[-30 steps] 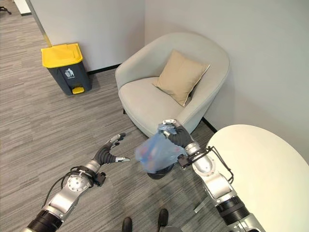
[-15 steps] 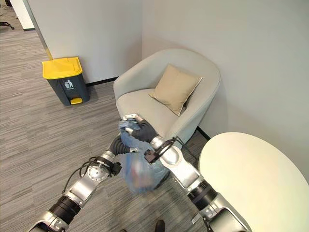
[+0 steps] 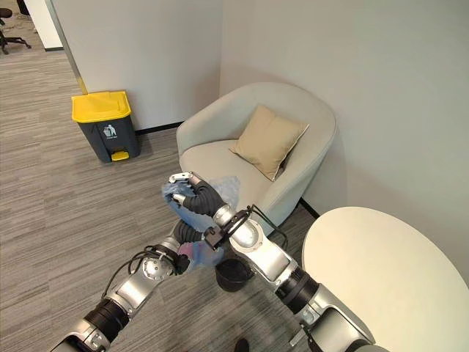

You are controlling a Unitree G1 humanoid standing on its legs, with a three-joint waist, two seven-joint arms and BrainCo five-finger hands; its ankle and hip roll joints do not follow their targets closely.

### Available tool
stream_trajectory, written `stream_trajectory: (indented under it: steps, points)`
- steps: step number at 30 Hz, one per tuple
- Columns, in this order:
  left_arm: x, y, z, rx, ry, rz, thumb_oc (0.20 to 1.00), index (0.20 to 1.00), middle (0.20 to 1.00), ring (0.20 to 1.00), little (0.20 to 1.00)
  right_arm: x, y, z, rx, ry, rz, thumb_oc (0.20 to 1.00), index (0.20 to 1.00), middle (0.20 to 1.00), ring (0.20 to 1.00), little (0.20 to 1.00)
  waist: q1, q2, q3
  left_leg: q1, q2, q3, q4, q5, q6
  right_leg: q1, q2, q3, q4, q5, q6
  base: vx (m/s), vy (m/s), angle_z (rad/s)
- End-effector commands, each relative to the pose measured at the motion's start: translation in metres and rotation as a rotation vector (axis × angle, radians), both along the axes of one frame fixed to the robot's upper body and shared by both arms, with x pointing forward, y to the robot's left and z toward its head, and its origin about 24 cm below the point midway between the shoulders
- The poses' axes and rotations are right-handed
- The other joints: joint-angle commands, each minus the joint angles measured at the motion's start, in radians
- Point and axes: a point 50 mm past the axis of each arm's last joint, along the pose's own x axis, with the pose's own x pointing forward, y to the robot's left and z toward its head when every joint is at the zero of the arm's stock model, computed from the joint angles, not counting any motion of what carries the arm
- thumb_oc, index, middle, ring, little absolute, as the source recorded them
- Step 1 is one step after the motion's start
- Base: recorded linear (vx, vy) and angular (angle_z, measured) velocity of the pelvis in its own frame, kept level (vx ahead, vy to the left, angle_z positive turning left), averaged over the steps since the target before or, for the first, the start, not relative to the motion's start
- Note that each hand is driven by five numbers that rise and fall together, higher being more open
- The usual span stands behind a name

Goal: Gather garbage on tea table into small bin, then transfer packed bag to large trash can.

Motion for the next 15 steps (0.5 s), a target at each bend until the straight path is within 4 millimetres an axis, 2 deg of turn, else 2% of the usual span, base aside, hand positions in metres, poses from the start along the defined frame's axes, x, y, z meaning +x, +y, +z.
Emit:
stream_trajectory:
  steps: [1,5,6,9,10,11,15]
  points:
    - [0.011,-0.017,0.002,0.065,-0.035,-0.049,1.0,1.0,1.0,1.0,1.0,-0.017,0.031,0.078,0.284,-0.179,0.179,0.2,0.2,0.2,0.2,0.2,0.012,-0.019,-0.015,-0.014,0.013,0.015,0.018,-0.088,-0.035,0.049,-0.035,0.032,0.102,-0.226,0.081,0.0,0.0,0.0]
    - [0.017,-0.024,0.01,0.047,-0.065,-0.044,1.0,1.0,1.0,1.0,1.0,-0.025,0.042,0.082,0.309,-0.172,0.241,0.2,0.2,0.2,0.2,0.2,0.012,-0.021,-0.015,-0.013,0.013,0.014,0.017,-0.087,-0.034,0.049,-0.036,0.027,0.107,-0.227,0.081,0.0,0.005,0.03]
    - [0.022,-0.029,0.02,0.038,-0.111,-0.042,1.0,1.0,1.0,1.0,1.0,-0.029,0.048,0.082,0.312,-0.166,0.27,0.2,0.2,0.2,0.2,0.2,0.012,-0.022,-0.015,-0.012,0.013,0.014,0.017,-0.087,-0.034,0.05,-0.037,0.025,0.107,-0.228,0.081,0.01,0.008,0.09]
    - [0.028,-0.033,0.031,0.022,-0.154,-0.032,1.0,1.0,1.0,1.0,1.0,-0.032,0.052,0.081,0.317,-0.152,0.293,0.2,0.2,0.2,0.2,0.2,0.012,-0.024,-0.015,-0.011,0.013,0.014,0.018,-0.087,-0.034,0.051,-0.037,0.024,0.107,-0.229,0.08,0.0,0.001,0.04]
    - [0.031,-0.035,0.037,0.013,-0.174,-0.03,0.542,0.542,0.542,0.542,0.542,-0.033,0.052,0.081,0.318,-0.148,0.299,0.2,0.2,0.2,0.2,0.2,0.012,-0.024,-0.015,-0.011,0.013,0.013,0.018,-0.087,-0.034,0.051,-0.037,0.024,0.108,-0.229,0.081,0.0,0.0,0.0]
    - [0.034,-0.038,0.045,-0.006,-0.202,-0.033,0.2,0.2,0.2,0.2,0.2,-0.034,0.053,0.08,0.32,-0.141,0.31,0.2,0.2,0.2,0.2,0.2,0.011,-0.025,-0.014,-0.01,0.014,0.013,0.018,-0.087,-0.034,0.051,-0.037,0.024,0.108,-0.229,0.081,0.0,0.002,0.03]
    - [0.037,-0.042,0.059,-0.064,-0.241,-0.044,0.2,0.2,0.2,0.2,0.2,-0.036,0.054,0.076,0.303,-0.132,0.328,0.2,0.2,0.2,0.2,0.2,0.002,-0.022,-0.015,-0.008,0.015,0.016,0.016,-0.087,-0.035,0.05,-0.038,0.026,0.111,-0.229,0.082,0.0,0.0,0.0]
